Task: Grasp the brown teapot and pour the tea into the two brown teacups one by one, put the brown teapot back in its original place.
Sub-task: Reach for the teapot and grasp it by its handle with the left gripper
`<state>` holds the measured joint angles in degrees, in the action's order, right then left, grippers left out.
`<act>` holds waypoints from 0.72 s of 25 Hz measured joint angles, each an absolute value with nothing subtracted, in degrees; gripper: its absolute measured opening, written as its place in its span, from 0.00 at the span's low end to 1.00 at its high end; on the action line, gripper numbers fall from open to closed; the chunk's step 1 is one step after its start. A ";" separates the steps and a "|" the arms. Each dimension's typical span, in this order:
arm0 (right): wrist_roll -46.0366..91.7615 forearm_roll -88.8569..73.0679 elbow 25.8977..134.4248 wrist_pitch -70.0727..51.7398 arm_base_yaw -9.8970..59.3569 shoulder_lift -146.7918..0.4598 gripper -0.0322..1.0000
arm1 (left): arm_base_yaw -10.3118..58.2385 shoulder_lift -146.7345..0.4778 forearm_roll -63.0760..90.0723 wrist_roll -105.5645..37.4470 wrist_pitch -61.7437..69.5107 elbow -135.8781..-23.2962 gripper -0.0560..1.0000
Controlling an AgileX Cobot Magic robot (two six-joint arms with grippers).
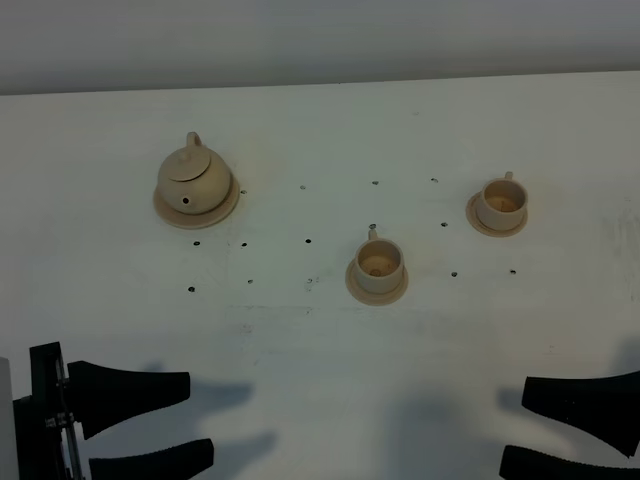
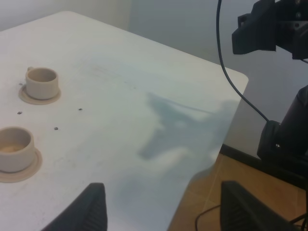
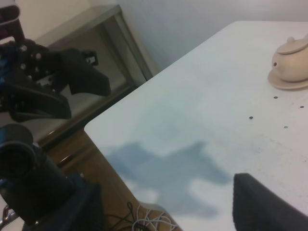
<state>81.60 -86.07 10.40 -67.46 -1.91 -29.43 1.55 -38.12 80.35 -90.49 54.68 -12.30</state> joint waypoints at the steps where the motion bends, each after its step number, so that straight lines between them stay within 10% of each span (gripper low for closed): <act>1: 81.60 -86.07 10.40 -67.46 -1.91 -29.43 0.55 | 1.55 -38.12 80.35 -90.49 54.68 -12.30 0.59; 18: 82.80 -95.57 10.40 -64.98 -1.91 -29.43 0.55 | 1.55 -38.12 80.59 -90.49 54.56 -12.30 0.59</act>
<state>82.80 -95.57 10.40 -64.98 -1.91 -29.43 1.55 -38.12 80.59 -90.49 54.56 -12.30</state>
